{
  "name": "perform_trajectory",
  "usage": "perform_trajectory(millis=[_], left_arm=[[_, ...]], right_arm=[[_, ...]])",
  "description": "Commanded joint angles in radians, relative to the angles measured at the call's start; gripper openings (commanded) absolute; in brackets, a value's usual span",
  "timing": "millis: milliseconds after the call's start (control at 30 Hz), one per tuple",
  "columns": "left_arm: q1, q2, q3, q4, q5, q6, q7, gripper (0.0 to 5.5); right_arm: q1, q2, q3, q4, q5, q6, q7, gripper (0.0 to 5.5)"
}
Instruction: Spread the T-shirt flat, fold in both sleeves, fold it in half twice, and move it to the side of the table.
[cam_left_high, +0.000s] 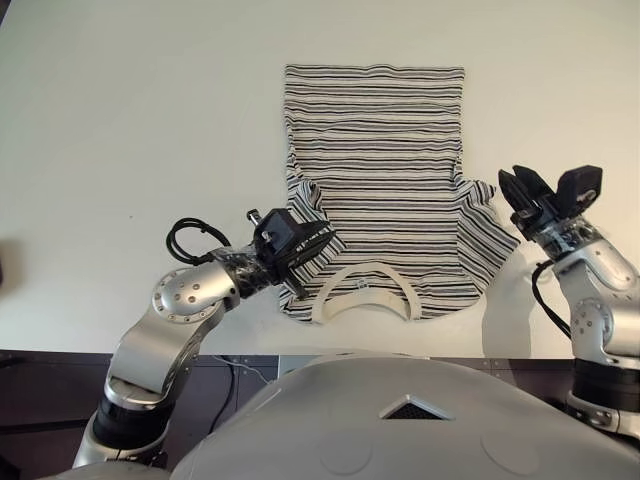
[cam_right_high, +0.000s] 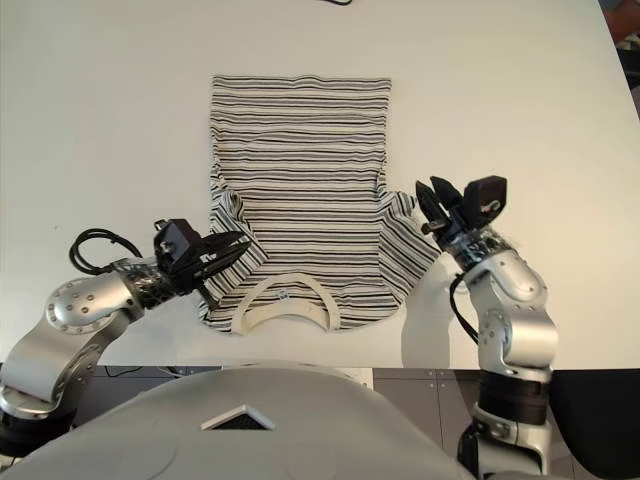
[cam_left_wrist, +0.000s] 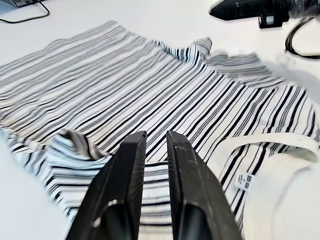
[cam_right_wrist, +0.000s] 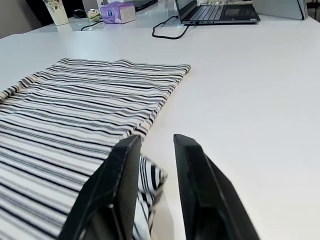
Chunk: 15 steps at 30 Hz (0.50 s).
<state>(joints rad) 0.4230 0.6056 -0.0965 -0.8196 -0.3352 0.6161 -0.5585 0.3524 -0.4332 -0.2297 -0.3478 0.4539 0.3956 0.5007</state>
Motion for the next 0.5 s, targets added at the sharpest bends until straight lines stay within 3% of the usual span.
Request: perform_trajectory(millis=[33,200,367,500], left_arm=[[0.23,0.131,0.018,0.09,0.238,-0.268,0.004,0.73],[0.373,0.159,-0.106,0.278,0.517,-0.597,0.079,0.73],[0.392,0.215,-0.152,0.451,0.689,-0.754,0.099,0.73],[0.393,0.215,-0.153,0.491,0.674,-0.798,0.084,0.73]], right_arm=[[0.216,-0.051,-0.131,-0.062,0.163,0.115,0.126,1.18],[0.368,-0.073,-0.185,-0.006,0.303,0.298,0.201,1.18],[0.28,0.034,-0.22,-0.005,0.491,0.48,-0.008,1.18],[0.173,0.076,-0.257,0.031,0.58,0.545,-0.167,1.18]])
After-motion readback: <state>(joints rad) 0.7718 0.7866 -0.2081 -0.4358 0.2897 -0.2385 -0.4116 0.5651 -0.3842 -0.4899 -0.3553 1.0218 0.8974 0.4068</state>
